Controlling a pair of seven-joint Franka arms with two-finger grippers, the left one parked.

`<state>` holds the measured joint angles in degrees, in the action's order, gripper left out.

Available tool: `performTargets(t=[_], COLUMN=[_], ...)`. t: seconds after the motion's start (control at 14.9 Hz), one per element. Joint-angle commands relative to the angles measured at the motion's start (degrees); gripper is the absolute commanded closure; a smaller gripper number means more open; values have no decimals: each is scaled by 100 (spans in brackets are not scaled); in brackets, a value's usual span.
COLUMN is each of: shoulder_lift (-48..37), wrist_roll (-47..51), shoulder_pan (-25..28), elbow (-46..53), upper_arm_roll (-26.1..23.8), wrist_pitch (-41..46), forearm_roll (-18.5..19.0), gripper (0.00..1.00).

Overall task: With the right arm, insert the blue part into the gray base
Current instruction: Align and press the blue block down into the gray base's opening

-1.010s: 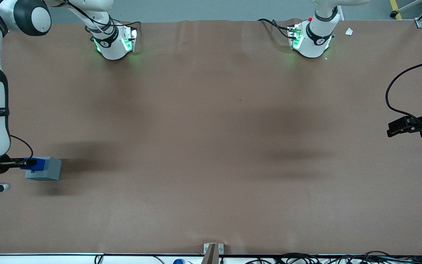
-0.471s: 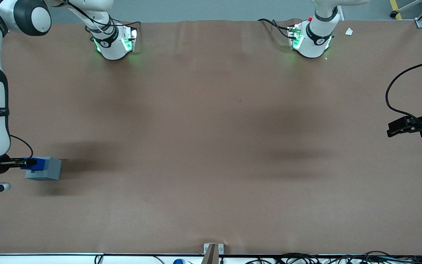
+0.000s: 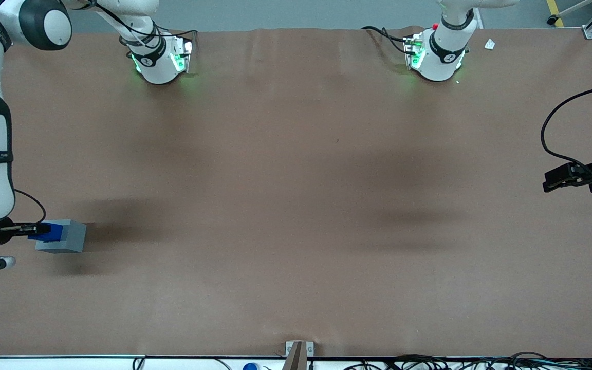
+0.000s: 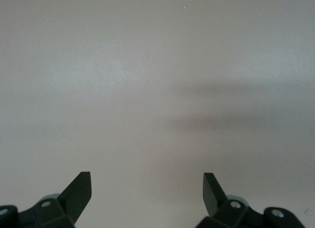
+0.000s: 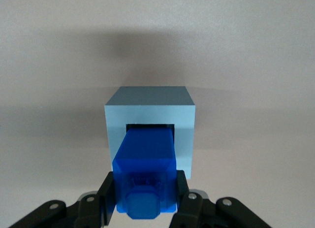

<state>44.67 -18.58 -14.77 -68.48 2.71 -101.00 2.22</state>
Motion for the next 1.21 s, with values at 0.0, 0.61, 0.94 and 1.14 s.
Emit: performTargets(t=[0.0, 0.61, 0.94, 1.14], shoulder_lift=[-73, -38, -29, -46], wrist_roll=[-40, 171, 153, 109], shoulder_pan=[-44, 9, 27, 27], elbow=[-60, -121, -130, -121], upper_arm_roll=[-60, -69, -69, -69], wrist_pitch=[-43, -104, -104, -78], forearm_roll=[86, 77, 94, 94], gripper=[90, 90, 58, 0])
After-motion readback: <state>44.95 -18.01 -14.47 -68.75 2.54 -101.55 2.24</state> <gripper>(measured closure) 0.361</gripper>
